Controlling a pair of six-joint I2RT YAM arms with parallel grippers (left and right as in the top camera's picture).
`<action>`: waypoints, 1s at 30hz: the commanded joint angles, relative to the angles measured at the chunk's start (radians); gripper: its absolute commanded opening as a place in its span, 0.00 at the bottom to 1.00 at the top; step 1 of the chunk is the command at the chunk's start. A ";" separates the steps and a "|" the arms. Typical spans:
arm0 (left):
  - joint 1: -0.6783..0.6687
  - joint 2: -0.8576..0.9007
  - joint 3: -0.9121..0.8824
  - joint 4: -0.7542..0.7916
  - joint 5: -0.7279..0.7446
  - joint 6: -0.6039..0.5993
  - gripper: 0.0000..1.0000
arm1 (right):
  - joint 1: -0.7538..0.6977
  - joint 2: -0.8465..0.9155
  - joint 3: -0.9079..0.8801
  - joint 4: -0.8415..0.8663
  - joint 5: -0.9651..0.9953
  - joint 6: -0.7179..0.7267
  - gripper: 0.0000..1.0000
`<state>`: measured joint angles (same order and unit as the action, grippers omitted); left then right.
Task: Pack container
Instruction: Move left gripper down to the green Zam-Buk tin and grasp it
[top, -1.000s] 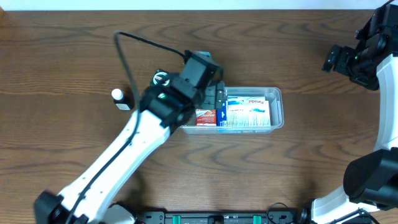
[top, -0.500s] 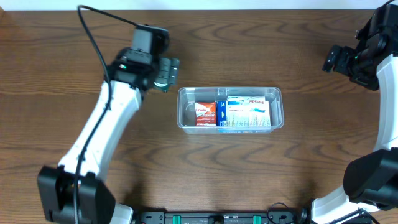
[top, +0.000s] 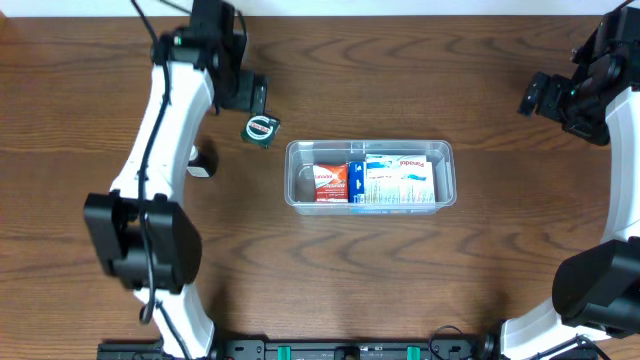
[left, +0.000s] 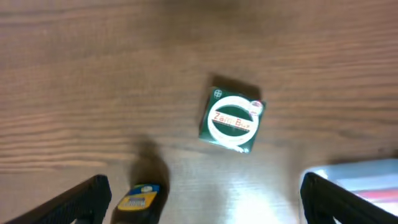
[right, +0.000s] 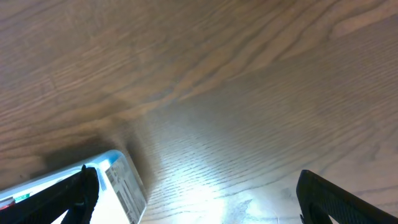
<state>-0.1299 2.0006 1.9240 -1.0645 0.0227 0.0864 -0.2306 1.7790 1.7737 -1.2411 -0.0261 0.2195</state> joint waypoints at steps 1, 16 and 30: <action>0.001 0.095 0.126 -0.073 0.043 0.011 0.98 | -0.005 -0.011 0.013 0.000 0.003 0.004 0.99; 0.000 0.266 0.152 -0.132 0.099 0.049 0.98 | -0.005 -0.011 0.013 0.000 0.003 0.004 0.99; 0.000 0.368 0.138 -0.124 0.116 0.096 0.98 | -0.005 -0.011 0.013 0.000 0.003 0.004 0.99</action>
<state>-0.1310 2.3325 2.0647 -1.1858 0.1287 0.1581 -0.2306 1.7790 1.7737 -1.2411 -0.0257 0.2195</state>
